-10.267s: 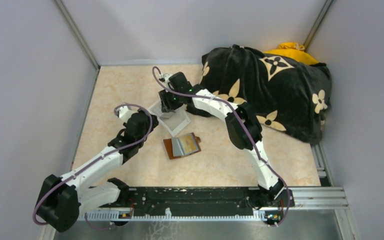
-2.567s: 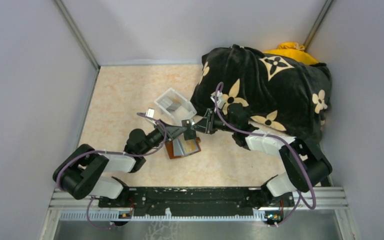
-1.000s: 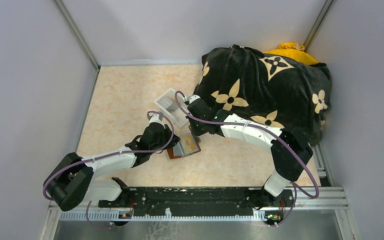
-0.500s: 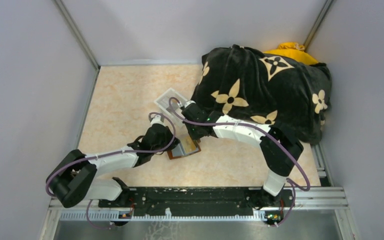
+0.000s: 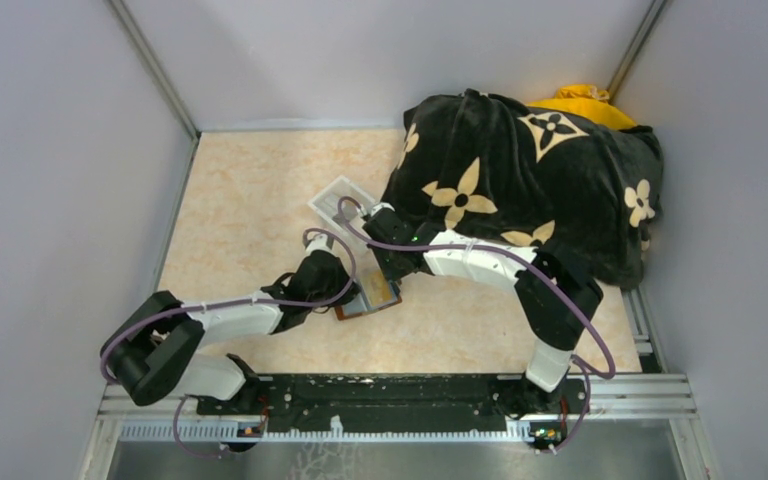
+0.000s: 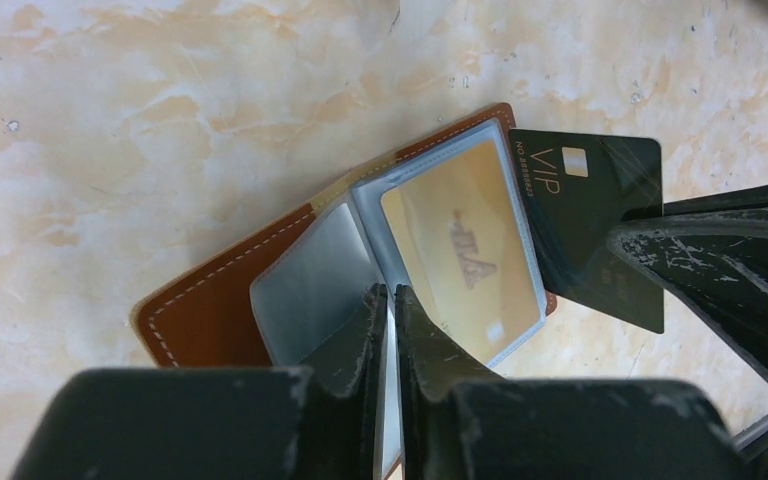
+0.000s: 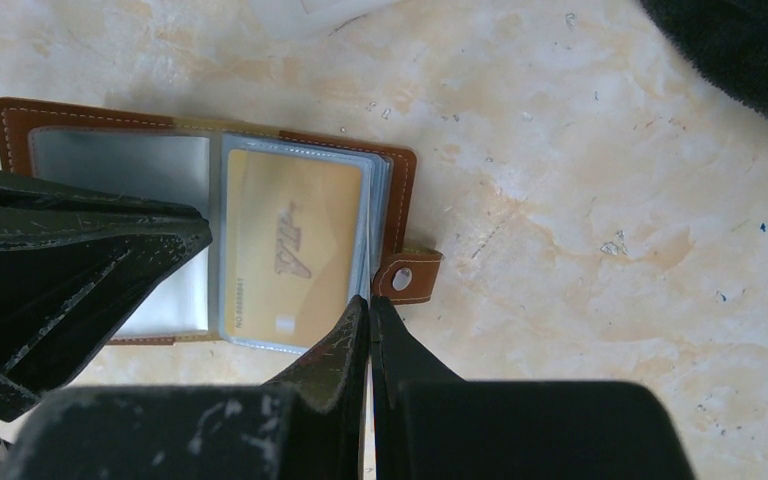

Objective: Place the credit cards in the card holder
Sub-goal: Turn over the card slot in the card holder.

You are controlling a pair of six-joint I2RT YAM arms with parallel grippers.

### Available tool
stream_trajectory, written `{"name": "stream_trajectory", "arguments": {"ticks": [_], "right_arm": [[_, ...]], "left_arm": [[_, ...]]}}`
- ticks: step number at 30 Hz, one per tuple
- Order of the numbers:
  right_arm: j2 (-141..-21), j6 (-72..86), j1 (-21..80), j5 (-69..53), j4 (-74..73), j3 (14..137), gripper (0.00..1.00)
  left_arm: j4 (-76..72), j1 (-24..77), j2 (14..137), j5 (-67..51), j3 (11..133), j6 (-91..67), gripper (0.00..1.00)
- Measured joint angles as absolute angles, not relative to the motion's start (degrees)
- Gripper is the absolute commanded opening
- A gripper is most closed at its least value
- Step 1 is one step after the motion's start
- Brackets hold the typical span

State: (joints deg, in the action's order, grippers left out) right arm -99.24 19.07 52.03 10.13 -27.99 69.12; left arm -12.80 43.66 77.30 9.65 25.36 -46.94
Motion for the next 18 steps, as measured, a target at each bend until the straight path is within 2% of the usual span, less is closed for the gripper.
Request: {"name": "stream_trajectory", "arguments": {"ticks": [18], "right_arm": [[-94.7, 21.6, 43.6, -2.8, -24.4, 64.8, 0.00]], "left_arm": [[-13.5, 44.1, 79.7, 9.8, 25.4, -47.7, 0.11]]}}
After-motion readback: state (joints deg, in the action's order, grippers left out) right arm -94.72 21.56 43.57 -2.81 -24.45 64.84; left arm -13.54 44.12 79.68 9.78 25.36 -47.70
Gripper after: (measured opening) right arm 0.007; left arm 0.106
